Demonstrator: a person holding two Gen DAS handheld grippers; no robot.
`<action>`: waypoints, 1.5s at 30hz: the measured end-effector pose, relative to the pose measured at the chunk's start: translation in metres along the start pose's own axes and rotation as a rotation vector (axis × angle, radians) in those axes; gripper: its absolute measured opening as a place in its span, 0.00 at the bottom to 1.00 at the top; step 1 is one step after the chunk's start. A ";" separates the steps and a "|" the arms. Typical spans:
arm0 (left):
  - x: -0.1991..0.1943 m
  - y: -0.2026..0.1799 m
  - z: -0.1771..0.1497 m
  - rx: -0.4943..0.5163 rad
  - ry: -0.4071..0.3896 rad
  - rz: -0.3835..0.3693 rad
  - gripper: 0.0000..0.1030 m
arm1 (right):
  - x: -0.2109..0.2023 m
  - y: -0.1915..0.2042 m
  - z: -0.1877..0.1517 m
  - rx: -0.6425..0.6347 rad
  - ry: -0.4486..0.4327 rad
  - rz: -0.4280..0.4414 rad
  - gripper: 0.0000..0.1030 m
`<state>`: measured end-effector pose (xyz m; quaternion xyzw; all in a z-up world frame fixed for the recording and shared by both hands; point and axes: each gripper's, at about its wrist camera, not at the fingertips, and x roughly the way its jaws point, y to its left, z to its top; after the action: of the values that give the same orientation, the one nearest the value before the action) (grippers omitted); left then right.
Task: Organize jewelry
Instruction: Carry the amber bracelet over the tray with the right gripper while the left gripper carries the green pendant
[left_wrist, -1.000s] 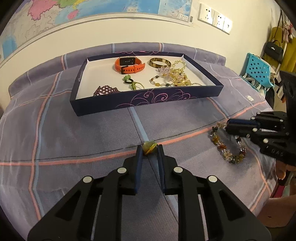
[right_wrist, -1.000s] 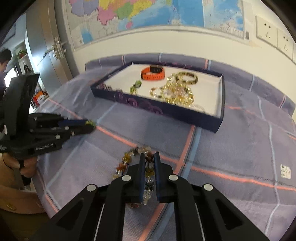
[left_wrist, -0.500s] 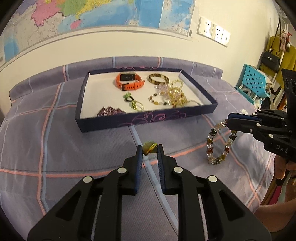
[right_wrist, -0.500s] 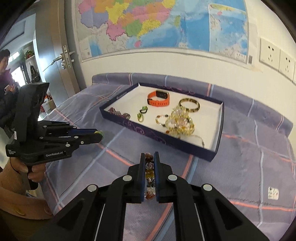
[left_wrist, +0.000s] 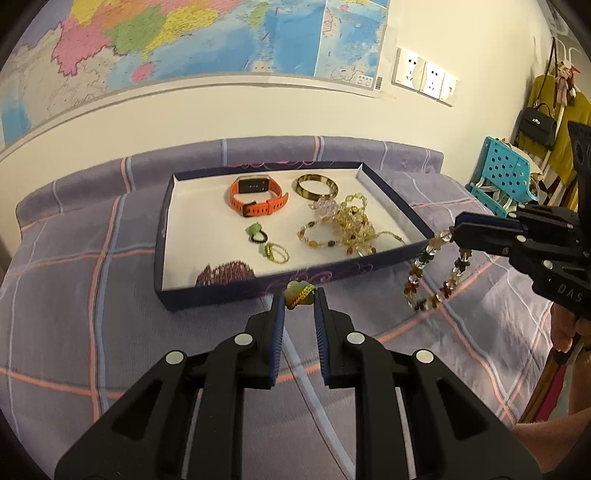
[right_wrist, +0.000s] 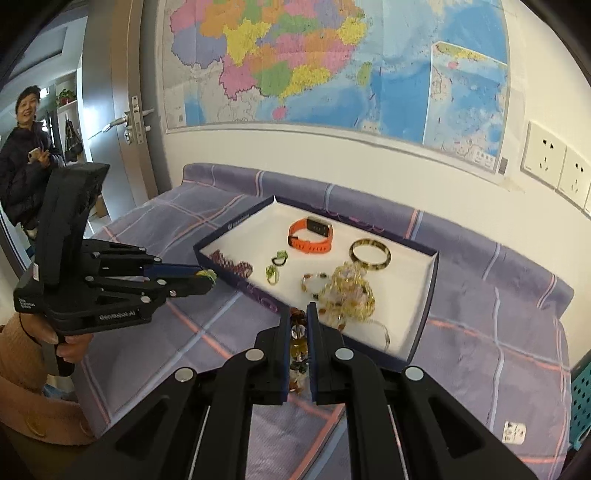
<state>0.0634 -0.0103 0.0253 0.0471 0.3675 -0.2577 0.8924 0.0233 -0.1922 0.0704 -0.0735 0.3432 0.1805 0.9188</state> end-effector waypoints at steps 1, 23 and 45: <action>0.001 0.000 0.003 0.003 -0.004 -0.001 0.16 | 0.000 -0.001 0.003 -0.001 -0.004 -0.001 0.06; 0.029 0.006 0.036 0.001 -0.009 0.016 0.16 | 0.022 -0.010 0.044 -0.036 -0.036 -0.015 0.06; 0.080 0.026 0.052 -0.029 0.068 0.059 0.16 | 0.081 -0.038 0.055 0.049 0.039 0.015 0.06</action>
<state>0.1571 -0.0361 0.0060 0.0539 0.3997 -0.2241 0.8872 0.1283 -0.1901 0.0590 -0.0521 0.3658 0.1773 0.9121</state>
